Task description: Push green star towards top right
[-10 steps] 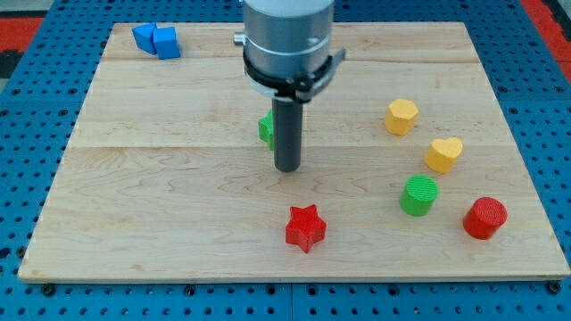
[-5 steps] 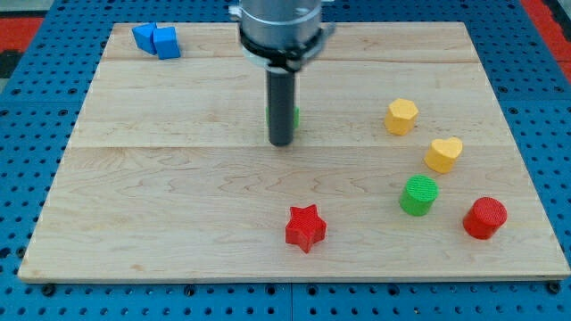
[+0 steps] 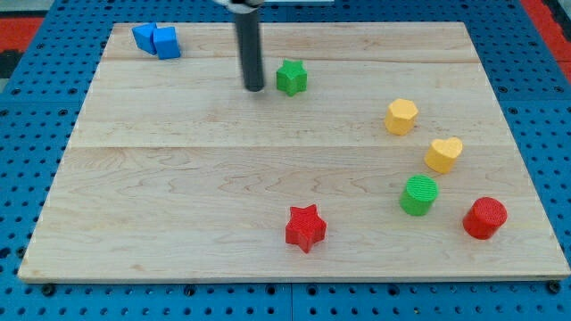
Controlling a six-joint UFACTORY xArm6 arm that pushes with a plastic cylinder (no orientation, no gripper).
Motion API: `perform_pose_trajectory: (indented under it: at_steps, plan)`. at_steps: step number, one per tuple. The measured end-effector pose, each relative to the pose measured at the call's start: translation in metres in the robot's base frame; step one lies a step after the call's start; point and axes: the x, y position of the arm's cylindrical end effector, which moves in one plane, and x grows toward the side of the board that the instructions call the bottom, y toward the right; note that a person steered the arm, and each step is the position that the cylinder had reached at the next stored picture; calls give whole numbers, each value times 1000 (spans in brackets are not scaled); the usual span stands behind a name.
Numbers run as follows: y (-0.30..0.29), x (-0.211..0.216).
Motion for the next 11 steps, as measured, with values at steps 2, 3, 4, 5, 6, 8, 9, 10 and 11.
perform_pose_trajectory:
  at_steps: [2, 3, 4, 5, 6, 8, 9, 10, 11]
  plan:
    - [100, -7]
    - [111, -10]
    - [183, -23]
    - [210, -30]
    - [156, -13]
    - [73, -28]
    - [132, -36]
    - [158, -52]
    - [161, -66]
